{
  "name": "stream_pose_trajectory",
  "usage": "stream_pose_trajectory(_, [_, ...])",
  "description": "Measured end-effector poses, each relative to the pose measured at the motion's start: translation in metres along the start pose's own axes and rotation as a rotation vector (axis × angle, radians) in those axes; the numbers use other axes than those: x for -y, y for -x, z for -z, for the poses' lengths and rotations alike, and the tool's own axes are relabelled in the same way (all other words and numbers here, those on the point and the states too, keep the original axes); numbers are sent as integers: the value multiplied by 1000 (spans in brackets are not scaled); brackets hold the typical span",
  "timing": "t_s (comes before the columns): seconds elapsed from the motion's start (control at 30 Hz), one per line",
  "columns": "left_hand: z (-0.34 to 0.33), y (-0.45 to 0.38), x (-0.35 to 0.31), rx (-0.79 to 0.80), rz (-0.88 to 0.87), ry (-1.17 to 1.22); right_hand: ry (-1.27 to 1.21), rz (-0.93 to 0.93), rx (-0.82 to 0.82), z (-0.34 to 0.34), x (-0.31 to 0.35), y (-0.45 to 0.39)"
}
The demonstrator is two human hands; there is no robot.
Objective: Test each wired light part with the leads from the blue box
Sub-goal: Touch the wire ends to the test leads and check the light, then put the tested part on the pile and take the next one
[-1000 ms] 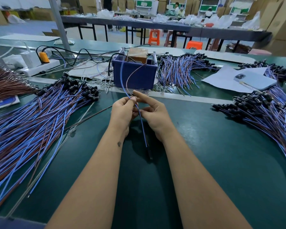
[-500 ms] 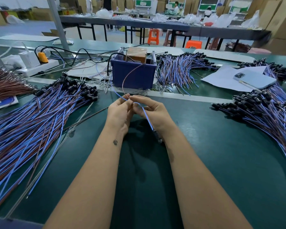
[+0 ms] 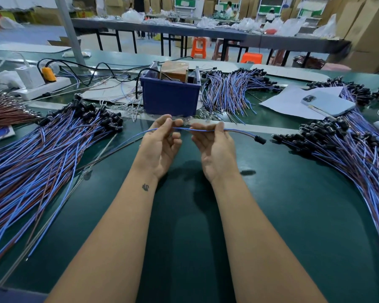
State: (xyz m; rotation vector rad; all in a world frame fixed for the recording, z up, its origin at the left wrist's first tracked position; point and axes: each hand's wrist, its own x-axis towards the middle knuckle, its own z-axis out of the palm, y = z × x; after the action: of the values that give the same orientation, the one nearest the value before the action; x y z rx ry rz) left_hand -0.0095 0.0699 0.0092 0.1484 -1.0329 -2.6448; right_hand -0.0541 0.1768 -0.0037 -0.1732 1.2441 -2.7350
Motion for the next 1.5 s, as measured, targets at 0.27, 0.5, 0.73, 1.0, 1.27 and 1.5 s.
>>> stream_pose_trajectory(0.27, [3, 8, 2, 218, 155, -281, 230, 134, -311, 23, 21, -9])
stream_pose_trajectory(0.5, [-5, 15, 15, 409, 178, -548, 749, 242, -208, 40, 29, -1])
stream_pose_trajectory(0.73, [-68, 60, 77, 689, -78, -882, 1173, 377, -129, 104, 136, -4])
stream_pose_trajectory(1.0, [-135, 110, 139, 1370, -270, -1389, 1938, 274, -452, 180, 224, 13])
stream_pose_trajectory(1.27, [-121, 107, 141, 1214, -288, -1397, 2185, 204, -581, 181, 194, 27])
stream_pose_trajectory(1.5, [-63, 59, 91, 553, -266, -1328, 1962, 358, -239, 101, 96, 12])
